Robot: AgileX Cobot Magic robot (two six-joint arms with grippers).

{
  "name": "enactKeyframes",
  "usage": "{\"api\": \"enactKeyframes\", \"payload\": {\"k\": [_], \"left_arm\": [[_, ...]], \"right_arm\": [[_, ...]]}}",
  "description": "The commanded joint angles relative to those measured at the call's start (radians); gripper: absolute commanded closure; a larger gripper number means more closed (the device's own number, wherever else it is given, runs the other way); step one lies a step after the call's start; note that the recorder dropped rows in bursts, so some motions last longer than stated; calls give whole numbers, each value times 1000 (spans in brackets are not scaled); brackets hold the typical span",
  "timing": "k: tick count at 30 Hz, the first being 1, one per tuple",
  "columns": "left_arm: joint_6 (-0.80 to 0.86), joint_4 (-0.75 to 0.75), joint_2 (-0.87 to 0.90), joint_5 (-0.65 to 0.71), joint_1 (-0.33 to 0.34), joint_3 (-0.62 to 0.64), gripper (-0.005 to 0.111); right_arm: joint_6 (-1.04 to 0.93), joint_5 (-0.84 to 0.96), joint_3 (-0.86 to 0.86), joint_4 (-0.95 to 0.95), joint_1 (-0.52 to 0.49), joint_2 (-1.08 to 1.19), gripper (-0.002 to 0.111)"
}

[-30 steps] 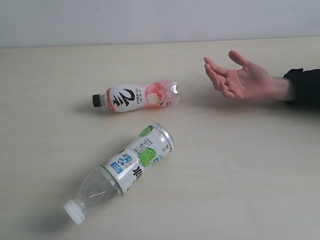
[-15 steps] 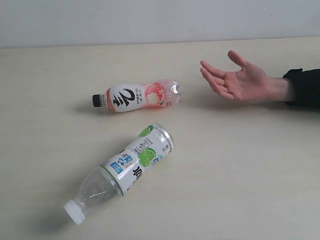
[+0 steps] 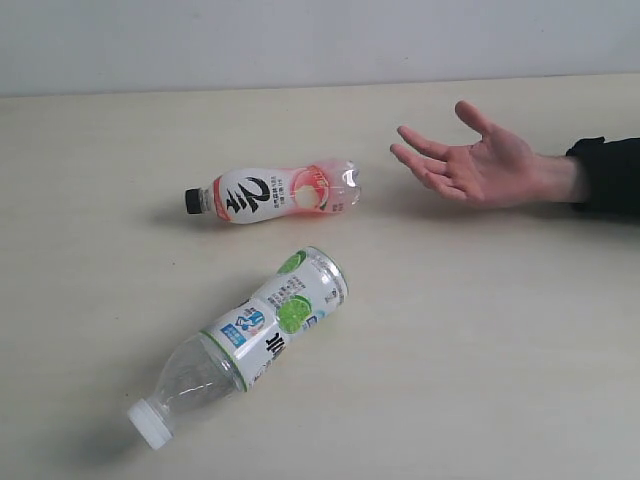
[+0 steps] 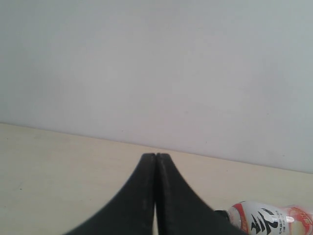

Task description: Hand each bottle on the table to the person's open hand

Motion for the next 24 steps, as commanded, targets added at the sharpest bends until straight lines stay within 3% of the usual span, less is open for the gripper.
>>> {"api": "enactKeyframes", "payload": {"k": [1,10,24], "left_arm": [[-6,0,-5,-6,2,3,106],[-6,0,-5,-6,2,3,106],[-6,0,-5,-6,2,3,106]], "right_arm": [[-1,2,-1,-5,-2,-61,108],[-1,9,-1,-5,-2,-179,108],[-3,109,-1,-21,43,-179,108]]}}
